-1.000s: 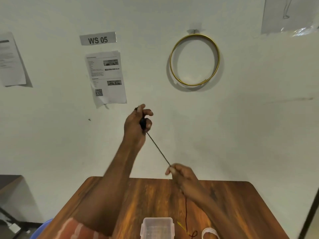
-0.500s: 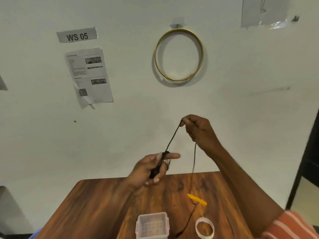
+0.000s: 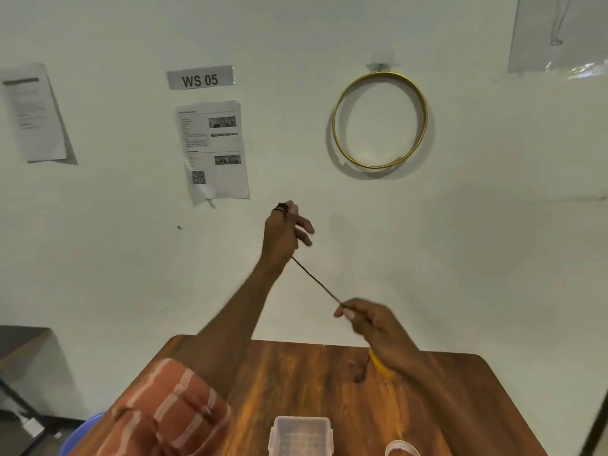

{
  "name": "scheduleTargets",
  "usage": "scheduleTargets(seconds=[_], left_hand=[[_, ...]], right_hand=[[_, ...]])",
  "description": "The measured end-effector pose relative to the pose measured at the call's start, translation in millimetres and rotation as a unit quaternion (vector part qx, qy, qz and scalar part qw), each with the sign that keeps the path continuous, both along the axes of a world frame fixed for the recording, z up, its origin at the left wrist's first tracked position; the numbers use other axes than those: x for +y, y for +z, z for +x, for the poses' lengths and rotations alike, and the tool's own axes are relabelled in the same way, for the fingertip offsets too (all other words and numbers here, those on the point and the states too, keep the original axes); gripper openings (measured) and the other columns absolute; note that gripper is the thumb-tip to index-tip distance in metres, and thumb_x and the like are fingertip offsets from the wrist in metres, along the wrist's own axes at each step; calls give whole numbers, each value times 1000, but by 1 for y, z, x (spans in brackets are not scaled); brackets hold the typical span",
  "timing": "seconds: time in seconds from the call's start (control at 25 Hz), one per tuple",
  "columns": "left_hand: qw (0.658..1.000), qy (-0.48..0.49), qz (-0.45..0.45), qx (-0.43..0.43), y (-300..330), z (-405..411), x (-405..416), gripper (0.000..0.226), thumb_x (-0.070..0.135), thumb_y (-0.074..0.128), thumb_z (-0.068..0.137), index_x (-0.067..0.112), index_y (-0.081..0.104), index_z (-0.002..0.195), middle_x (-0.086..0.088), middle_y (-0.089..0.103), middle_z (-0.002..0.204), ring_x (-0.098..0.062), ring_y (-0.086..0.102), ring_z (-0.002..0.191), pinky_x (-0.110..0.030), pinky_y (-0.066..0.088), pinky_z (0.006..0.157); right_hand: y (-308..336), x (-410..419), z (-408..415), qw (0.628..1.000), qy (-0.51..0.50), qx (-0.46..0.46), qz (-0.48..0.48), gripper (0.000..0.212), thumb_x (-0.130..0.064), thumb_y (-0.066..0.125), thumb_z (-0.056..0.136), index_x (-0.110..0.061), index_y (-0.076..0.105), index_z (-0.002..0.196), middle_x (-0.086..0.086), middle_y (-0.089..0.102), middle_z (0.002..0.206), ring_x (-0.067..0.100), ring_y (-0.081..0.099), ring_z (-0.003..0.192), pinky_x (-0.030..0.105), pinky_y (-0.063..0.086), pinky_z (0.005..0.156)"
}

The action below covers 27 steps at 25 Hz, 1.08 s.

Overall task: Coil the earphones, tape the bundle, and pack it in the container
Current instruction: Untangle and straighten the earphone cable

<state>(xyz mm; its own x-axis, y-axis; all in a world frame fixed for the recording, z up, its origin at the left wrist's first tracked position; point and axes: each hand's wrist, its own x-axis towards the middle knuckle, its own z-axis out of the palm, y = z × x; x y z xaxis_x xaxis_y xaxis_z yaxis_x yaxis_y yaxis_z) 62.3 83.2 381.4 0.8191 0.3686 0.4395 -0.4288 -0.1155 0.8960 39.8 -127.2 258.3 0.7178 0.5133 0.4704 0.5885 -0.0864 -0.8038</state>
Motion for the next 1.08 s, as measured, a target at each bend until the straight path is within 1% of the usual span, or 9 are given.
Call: scheduleTargets(seconds=[0.08, 0.16, 0.4, 0.48, 0.6, 0.72, 0.8, 0.96, 1.08], left_hand=[[977, -70, 179, 94, -20, -5, -4, 27, 17, 40, 105, -1, 45, 125, -13, 63, 63, -28, 60, 45, -23, 39, 42], [940, -193, 233, 159, -46, -20, -12, 38, 24, 37, 106, -9, 47, 124, -13, 59, 60, -18, 52, 37, -23, 34, 39], [847, -491, -185, 84, -74, -68, -52, 63, 41, 20, 105, -4, 56, 130, 3, 31, 44, -5, 19, 33, -18, 19, 36], [836, -481, -261, 36, -65, -68, -53, 68, 48, 22, 102, -1, 62, 126, 4, 30, 42, -5, 20, 31, -19, 22, 36], [891, -351, -286, -29, -43, -49, -34, 58, 42, 29, 104, -3, 57, 128, 5, 37, 43, -3, 29, 29, -17, 24, 35], [982, -106, -151, -39, -36, -20, -6, 44, 31, 38, 105, -3, 51, 129, 6, 53, 53, -9, 48, 40, -22, 37, 44], [1000, -13, 5, 14, -44, -9, 5, 30, 24, 41, 105, 2, 51, 123, -6, 65, 62, -20, 63, 56, -31, 49, 57], [930, -62, 316, 179, -86, -18, 11, 43, 40, 40, 103, 1, 57, 108, -8, 66, 57, -25, 61, 68, -43, 52, 66], [927, -275, 165, 193, -107, -47, -11, 70, 50, 24, 102, -5, 64, 115, 1, 44, 43, -13, 38, 38, -22, 33, 42]], right_hand=[[31, -13, 7, 998, -29, -45, 19, 27, -10, 53, 99, -24, 72, 87, -24, 63, 72, -4, 48, 63, 8, 38, 63], [64, -23, 19, 994, -62, -87, 29, 28, -8, 53, 99, -26, 69, 84, -27, 63, 71, -4, 49, 62, 8, 38, 63], [82, -3, 41, 996, -41, -73, 28, 24, -9, 51, 100, -12, 66, 81, -17, 59, 60, -3, 50, 56, 9, 37, 57], [59, 11, 36, 996, -48, -8, 73, 29, -13, 50, 101, -17, 65, 76, -10, 48, 57, 1, 40, 49, 17, 34, 49], [9, 20, 15, 995, -48, 74, 52, 33, -20, 50, 102, -26, 69, 75, -11, 47, 53, 5, 41, 46, 20, 34, 45], [-25, 16, -18, 994, 43, 103, -7, 15, -25, 58, 98, -32, 71, 101, -10, 53, 59, 5, 49, 53, 16, 42, 50], [-24, 8, -22, 994, 57, 98, -10, 20, -21, 62, 96, -28, 70, 113, -7, 57, 62, 6, 53, 56, 16, 45, 54], [16, -15, -4, 999, 1, 41, -23, 19, -12, 60, 96, -16, 77, 90, -14, 70, 73, -2, 56, 66, 15, 44, 66], [50, -27, 18, 1000, -11, 1, 8, 25, -9, 59, 96, -19, 72, 77, -21, 66, 62, -6, 53, 58, 6, 39, 60]])
